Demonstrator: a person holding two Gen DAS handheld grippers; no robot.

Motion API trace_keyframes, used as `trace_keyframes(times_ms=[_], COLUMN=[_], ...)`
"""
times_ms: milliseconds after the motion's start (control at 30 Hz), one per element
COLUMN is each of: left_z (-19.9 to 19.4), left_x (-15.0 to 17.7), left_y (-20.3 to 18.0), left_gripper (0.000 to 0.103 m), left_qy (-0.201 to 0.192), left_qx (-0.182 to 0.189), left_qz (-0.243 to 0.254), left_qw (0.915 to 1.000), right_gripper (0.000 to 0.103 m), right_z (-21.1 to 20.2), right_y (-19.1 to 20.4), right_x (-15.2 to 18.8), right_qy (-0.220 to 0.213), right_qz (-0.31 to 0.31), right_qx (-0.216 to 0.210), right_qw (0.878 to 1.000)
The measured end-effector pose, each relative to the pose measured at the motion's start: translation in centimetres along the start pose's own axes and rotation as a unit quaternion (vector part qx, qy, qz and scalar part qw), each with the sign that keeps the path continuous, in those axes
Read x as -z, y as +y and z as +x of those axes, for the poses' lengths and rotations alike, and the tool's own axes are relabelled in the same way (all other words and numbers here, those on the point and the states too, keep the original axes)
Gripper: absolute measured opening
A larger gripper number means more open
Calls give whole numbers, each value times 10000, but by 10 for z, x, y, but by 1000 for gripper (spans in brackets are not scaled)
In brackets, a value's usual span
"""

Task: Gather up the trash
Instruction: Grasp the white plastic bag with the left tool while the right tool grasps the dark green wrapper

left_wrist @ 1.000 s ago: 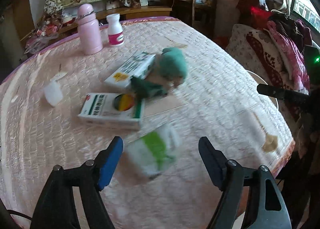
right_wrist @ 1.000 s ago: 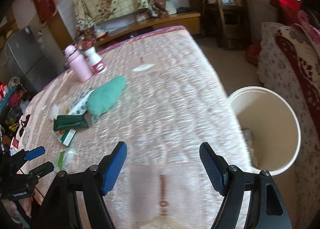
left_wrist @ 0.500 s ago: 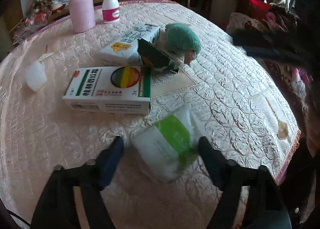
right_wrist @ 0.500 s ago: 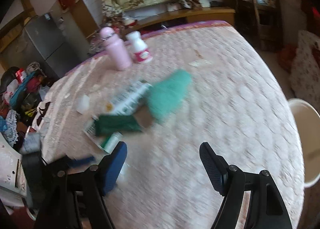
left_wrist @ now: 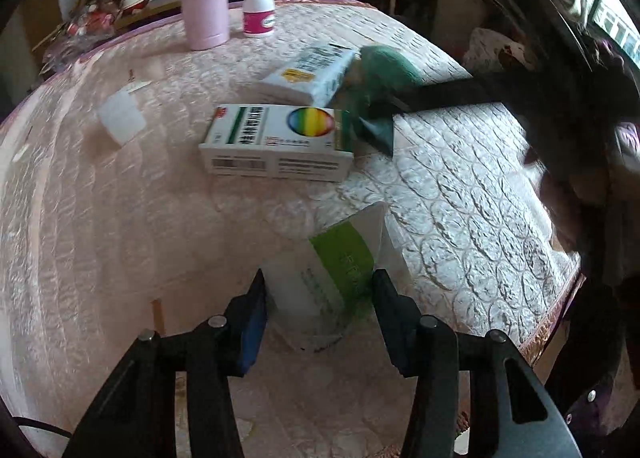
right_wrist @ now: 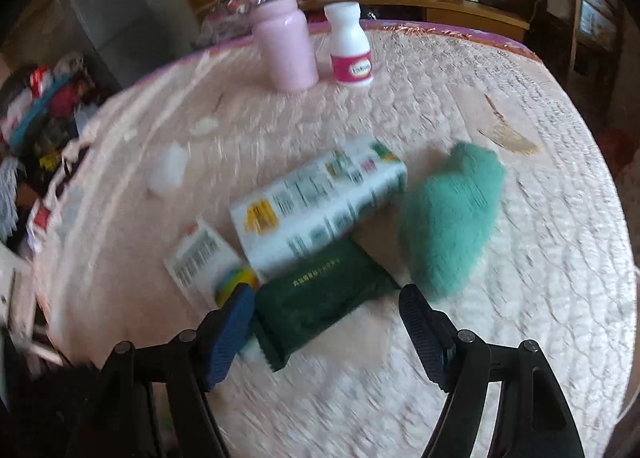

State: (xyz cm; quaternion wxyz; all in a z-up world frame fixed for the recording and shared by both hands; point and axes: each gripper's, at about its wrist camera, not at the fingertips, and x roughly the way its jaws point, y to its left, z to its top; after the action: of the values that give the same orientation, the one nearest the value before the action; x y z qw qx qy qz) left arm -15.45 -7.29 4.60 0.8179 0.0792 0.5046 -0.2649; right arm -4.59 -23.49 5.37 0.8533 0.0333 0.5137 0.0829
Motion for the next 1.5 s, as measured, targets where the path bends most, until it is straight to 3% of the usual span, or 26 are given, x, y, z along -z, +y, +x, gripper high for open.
trace_keyframes(times_ms=[200,333,567,733,967,1033,1100,1233,1367,1500], left_z=[0,-2,-5,-7,-4,-4,-4,-5,6,17], left_x=[-2,-3,-1,1,-3,-4,-4,-8,-14,-15], left_y=[7,10,21,21,23,21,18,17,15,12], left_gripper=[53,53,53,53,54,64,73,75,75,75], left_qy=[-99,-152,-158,-180,-183,-187,-214,-268,-57,137], left_qx=[-18,-95,-316,-324,-239,-187,-175,-173,-153,-134], left_qz=[-263,-504,-859,-950,-966,-889,-746,-469,-81,247], left_qw=[9996,9986,9957,9948,9949,9957,9968,9984,9998,9995], right_gripper=[78,78,78,78,79,79,79,79,79,79], right_z=[-19,-34,-27,10,9,-1,-13,-31,-31,-22], right_y=[-42,-62,-39,-26,-42,-54,-68,-80,-69,-56], right_x=[42,51,26,5,22,32,40,50,51,44], right_qy=[216,43,-439,-272,161,257,281,105,-167,-288], right_qz=[8,335,914,1262,492,239,225,267,57,-444], right_qx=[479,275,76,132,844,1096,988,593,306,422], right_qw=[9986,9991,9948,9915,9951,9934,9945,9978,9994,9977])
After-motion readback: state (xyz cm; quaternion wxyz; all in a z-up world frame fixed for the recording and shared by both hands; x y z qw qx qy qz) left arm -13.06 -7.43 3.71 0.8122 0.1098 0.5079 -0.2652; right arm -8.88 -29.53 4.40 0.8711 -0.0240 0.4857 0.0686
